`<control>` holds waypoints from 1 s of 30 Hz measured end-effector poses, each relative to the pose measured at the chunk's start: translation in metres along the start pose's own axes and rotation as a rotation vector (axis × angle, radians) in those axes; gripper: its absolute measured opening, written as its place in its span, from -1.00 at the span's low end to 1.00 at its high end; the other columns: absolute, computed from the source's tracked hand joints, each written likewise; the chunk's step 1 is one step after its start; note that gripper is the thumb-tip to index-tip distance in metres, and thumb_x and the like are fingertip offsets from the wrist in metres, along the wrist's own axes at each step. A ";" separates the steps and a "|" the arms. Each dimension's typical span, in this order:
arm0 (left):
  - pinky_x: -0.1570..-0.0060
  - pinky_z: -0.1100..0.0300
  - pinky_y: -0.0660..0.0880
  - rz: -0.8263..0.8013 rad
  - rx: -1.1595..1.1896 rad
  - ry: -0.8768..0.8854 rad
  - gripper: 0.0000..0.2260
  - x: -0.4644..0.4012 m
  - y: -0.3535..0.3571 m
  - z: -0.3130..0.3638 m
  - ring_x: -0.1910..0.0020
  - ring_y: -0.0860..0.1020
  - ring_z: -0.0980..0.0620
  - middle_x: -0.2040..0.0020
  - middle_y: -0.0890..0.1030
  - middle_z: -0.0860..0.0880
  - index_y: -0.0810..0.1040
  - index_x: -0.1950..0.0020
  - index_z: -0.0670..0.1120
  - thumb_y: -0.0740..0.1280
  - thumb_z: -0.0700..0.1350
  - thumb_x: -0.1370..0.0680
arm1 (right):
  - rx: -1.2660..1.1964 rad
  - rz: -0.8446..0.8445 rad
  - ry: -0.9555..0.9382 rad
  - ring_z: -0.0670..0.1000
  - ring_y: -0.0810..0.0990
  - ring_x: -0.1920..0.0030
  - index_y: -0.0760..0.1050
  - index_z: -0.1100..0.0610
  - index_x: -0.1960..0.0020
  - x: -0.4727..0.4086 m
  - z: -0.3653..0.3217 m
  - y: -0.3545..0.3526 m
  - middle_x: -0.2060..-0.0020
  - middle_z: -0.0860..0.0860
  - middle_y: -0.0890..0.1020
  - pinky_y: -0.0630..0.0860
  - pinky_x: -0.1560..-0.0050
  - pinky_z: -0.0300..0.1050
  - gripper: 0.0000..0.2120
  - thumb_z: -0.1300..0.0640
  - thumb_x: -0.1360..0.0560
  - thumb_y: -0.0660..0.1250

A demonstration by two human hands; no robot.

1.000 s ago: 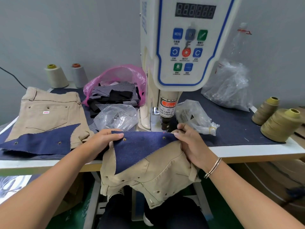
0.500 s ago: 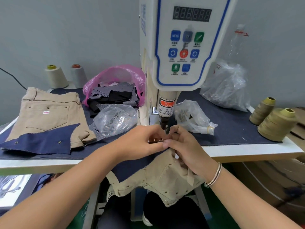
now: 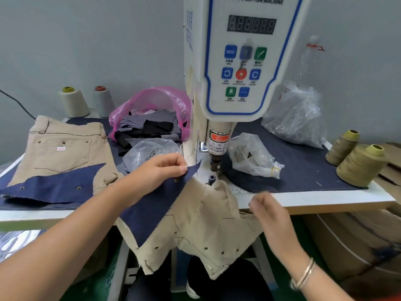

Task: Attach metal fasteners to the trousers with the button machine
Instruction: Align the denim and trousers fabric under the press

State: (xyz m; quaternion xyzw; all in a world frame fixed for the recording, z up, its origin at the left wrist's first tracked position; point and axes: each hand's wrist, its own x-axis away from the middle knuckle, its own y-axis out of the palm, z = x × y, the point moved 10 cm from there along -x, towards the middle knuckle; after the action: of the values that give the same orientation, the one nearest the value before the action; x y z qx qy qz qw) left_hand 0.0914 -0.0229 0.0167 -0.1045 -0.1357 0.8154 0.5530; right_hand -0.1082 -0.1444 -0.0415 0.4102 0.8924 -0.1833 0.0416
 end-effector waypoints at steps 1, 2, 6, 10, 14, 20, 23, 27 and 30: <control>0.22 0.42 0.35 -0.004 0.002 0.003 -0.83 -0.001 -0.002 -0.001 0.29 0.44 0.17 0.30 0.50 0.05 0.46 0.22 -0.14 0.25 -0.23 -0.58 | 0.089 -0.026 0.011 -0.16 0.49 0.21 0.51 0.03 0.19 0.009 0.007 0.004 0.28 -0.10 0.56 0.39 0.16 -0.27 -0.59 -0.33 -0.36 0.31; 0.22 0.42 0.35 -0.010 0.001 0.007 -0.82 -0.002 -0.003 -0.001 0.29 0.44 0.16 0.31 0.50 0.06 0.46 0.22 -0.13 0.25 -0.23 -0.58 | 0.190 -0.065 0.010 -0.19 0.50 0.14 0.54 -0.04 0.17 0.015 0.012 0.011 0.23 -0.13 0.57 0.38 0.11 -0.32 -0.61 -0.36 -0.33 0.30; 0.21 0.35 0.35 -0.007 -0.056 -0.009 -0.82 -0.005 -0.012 -0.006 0.30 0.44 0.14 0.33 0.51 0.05 0.45 0.23 -0.16 0.25 -0.25 -0.58 | 0.352 -0.124 -0.083 -0.21 0.47 0.11 0.54 -0.08 0.17 0.001 -0.003 0.033 0.23 -0.17 0.57 0.37 0.05 -0.27 -0.89 -0.07 -0.50 0.30; 0.07 0.07 0.42 0.111 -0.547 -0.027 -0.87 -0.002 -0.040 -0.013 0.23 0.47 0.05 0.26 0.55 0.03 0.51 0.20 -0.12 0.31 -0.19 -0.56 | 0.091 -0.184 0.005 -0.24 0.53 0.13 0.57 0.01 0.02 -0.023 -0.019 0.051 0.15 -0.09 0.63 0.37 0.11 -0.45 -0.86 0.16 -0.58 0.24; -0.17 0.15 0.35 0.148 -0.855 0.318 -0.85 0.013 -0.015 0.026 -0.12 0.44 0.06 -0.07 0.51 0.08 0.55 -0.09 -0.03 0.33 -0.10 -0.54 | 0.035 -0.309 -0.065 -0.17 0.54 0.09 0.54 -0.08 -0.01 -0.031 -0.045 0.078 0.10 -0.01 0.62 0.36 0.07 -0.46 -0.80 0.18 -0.60 0.20; -0.02 0.08 0.49 -0.243 -0.497 0.124 -0.88 0.000 0.036 0.012 0.01 0.54 0.00 0.01 0.57 0.01 0.51 -0.07 -0.07 0.29 -0.05 -0.59 | -0.006 -0.380 -0.171 -0.23 0.57 0.04 0.59 -0.03 0.01 -0.040 -0.069 0.087 0.13 -0.18 0.65 0.40 -0.04 -0.38 -0.76 0.27 -0.58 0.23; 0.16 0.13 0.41 -0.228 -0.521 0.179 -0.84 -0.004 0.031 0.010 0.21 0.46 -0.03 0.20 0.51 -0.08 0.49 0.10 -0.13 0.26 -0.07 -0.61 | 0.024 -0.454 -0.120 -0.15 0.52 0.13 0.54 -0.08 -0.04 -0.044 -0.059 0.081 0.15 0.03 0.63 0.41 0.05 -0.30 -0.81 0.19 -0.53 0.34; 0.36 0.34 0.26 -0.092 -0.371 0.154 -0.68 -0.010 0.009 -0.002 0.41 0.30 0.21 0.42 0.34 0.15 0.38 0.35 -0.02 0.17 0.02 -0.60 | 0.304 -0.518 -0.098 -0.13 0.47 0.22 0.43 -0.11 0.04 -0.050 -0.036 0.060 0.21 0.13 0.61 0.37 0.13 -0.24 -0.78 0.13 -0.46 0.42; 0.39 0.35 0.30 0.000 -0.282 0.024 -0.62 -0.008 -0.022 -0.028 0.44 0.34 0.18 0.45 0.37 0.12 0.41 0.41 -0.02 0.15 0.17 -0.51 | 0.341 -0.455 0.007 -0.23 0.53 0.27 0.56 -0.07 0.17 -0.061 -0.018 0.021 0.27 -0.12 0.64 0.43 0.15 -0.35 -0.90 0.05 -0.51 0.35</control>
State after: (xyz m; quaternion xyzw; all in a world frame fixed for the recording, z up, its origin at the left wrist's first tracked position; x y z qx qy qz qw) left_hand 0.1224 -0.0194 -0.0023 -0.1907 -0.2423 0.7869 0.5345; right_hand -0.0506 -0.1694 -0.0172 0.2013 0.9179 -0.3340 -0.0735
